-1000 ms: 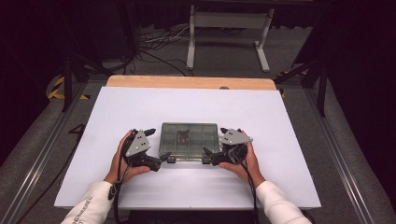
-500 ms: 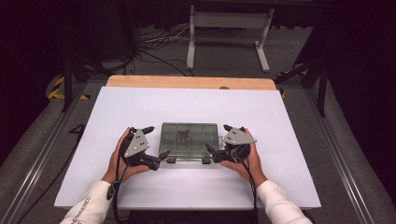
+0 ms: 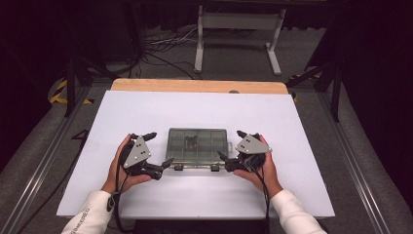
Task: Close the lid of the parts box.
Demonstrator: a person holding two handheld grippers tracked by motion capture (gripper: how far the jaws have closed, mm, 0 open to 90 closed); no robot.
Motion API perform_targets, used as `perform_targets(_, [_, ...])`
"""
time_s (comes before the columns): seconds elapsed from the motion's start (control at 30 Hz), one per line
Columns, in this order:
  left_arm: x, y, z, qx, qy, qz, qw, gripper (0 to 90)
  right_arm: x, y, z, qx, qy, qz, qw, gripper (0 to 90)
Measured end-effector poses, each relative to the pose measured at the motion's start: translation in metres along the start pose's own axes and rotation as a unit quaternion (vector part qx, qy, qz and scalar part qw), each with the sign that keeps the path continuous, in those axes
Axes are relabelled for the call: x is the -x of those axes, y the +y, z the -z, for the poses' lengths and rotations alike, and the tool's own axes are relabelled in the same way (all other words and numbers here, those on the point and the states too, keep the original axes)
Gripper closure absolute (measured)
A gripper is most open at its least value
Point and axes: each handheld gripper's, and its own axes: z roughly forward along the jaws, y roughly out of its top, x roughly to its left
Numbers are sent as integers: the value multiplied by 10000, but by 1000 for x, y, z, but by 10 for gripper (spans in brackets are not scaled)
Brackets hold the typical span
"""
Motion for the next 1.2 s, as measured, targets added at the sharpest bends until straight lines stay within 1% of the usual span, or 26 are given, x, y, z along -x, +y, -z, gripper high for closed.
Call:
perform_targets(0.03, [-1,0,1,11,12,-48,10000,38,0,0,1,5,-20,12,10000,84])
perform_targets(0.07, [0,-1,3,9,13,-5,10000,38,0,0,1,5,-20,12,10000,84])
perform_targets(0.1, [-1,-1,5,12,47,-35,10000,38,1,0,3,12,-37,10,10000,84])
perform_targets(0.2, [-2,-1,8,41,24,-12,10000,37,2,-1,7,15,-64,29,10000,84])
perform_targets(0.23, [-2,-1,9,34,40,-52,10000,37,2,-1,8,-8,-95,80,9999,80])
perform_targets(0.27, [-1,-2,10,6,64,-95,9999,37,2,-1,8,-8,-95,80,9999,80])
perform_targets(0.33, [-1,-2,13,38,57,-113,9999,36,2,-3,11,10,-147,147,9998,80])
perform_targets(0.37, [-2,-2,15,42,100,-168,9998,35,3,-3,13,11,-177,168,9997,80])
perform_targets(0.43, [-2,-3,17,76,88,-65,9999,35,4,-5,16,13,-189,134,9997,80])
perform_targets(0.57, [-4,-5,22,-18,179,-226,9996,34,5,-8,22,-54,-282,237,9993,80])
perform_targets(0.63, [-4,-6,25,-6,192,-166,9997,33,6,-10,25,-42,-281,246,9993,80])
perform_targets(0.7, [-4,-7,27,1,222,-179,9996,33,6,-11,26,-54,-291,261,9992,80])
perform_targets(0.73, [-5,-9,30,15,213,-139,9997,33,7,-12,28,-49,-316,277,9991,80])
perform_targets(0.8, [-5,-12,33,16,237,-103,9997,33,8,-14,31,-42,-328,243,9992,80])
perform_targets(1.0, [-5,-18,39,-50,245,-112,9996,33,10,-18,38,-49,-367,235,9990,80])
perform_targets(1.1, [-3,-20,41,-21,224,-90,9997,32,11,-21,40,-80,-368,234,9990,80])
perform_targets(1.2, [-2,-23,43,-91,209,-155,9996,32,11,-26,43,-136,-395,271,9988,80])
